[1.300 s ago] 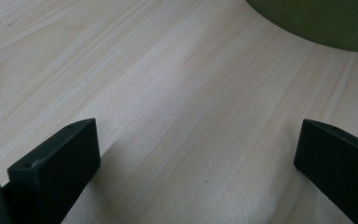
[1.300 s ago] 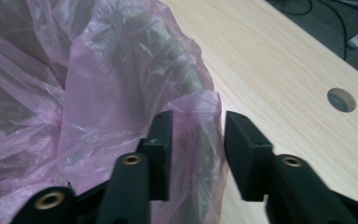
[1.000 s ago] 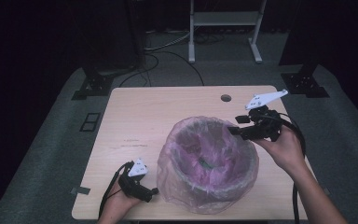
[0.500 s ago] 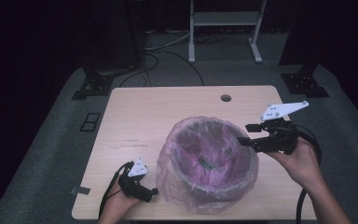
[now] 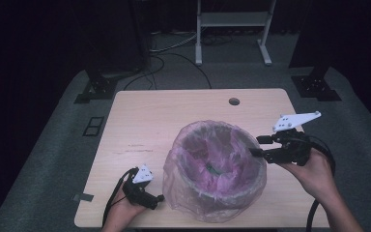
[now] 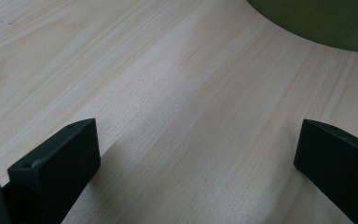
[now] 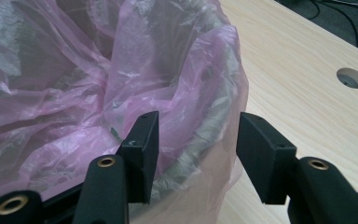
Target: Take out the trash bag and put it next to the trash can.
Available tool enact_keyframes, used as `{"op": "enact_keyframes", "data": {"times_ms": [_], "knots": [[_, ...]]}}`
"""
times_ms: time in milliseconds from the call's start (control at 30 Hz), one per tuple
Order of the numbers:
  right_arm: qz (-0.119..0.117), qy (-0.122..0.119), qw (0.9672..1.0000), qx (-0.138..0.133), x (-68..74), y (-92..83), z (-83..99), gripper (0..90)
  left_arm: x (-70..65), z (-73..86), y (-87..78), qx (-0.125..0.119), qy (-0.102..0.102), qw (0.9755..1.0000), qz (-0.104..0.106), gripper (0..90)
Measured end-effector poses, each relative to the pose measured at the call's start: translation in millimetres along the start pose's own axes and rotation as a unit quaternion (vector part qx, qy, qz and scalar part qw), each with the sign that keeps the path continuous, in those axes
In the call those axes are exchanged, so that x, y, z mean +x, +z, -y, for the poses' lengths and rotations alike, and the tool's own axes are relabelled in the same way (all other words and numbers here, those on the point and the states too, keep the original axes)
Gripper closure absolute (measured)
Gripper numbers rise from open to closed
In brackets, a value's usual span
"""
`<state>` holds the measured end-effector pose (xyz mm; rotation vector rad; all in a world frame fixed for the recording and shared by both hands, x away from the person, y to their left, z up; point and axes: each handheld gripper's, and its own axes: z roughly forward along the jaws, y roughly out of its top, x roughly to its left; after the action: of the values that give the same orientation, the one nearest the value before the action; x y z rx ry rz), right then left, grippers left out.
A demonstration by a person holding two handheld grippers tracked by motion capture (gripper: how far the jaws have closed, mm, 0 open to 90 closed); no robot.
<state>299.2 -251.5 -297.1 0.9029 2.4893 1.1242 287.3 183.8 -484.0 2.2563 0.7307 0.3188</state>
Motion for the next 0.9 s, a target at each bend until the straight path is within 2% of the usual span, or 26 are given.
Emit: {"op": "enact_keyframes", "data": {"times_ms": [133, 533, 700, 900], "knots": [[-0.001, -0.002, 1.0000, -0.005, 0.2, -2.0, 0.1, 59.4, 0.0, 0.0, 0.0, 0.000, 0.000, 1.0000, 0.000, 0.0], [0.005, -0.012, 0.9996, -0.027, 3.3, -11.4, -3.8, 75.9, 0.0, 0.0, 0.0, 0.000, 0.000, 1.0000, 0.000, 0.0], [-0.001, -0.020, 0.9994, -0.030, 5.8, -12.4, -7.2, 87.3, 0.0, 0.0, 0.0, 0.000, 0.000, 1.0000, 0.000, 0.0], [-0.014, -0.023, 0.9994, -0.024, 6.7, -8.8, -11.1, 89.9, 0.0, 0.0, 0.0, 0.000, 0.000, 1.0000, 0.000, 0.0]]}}
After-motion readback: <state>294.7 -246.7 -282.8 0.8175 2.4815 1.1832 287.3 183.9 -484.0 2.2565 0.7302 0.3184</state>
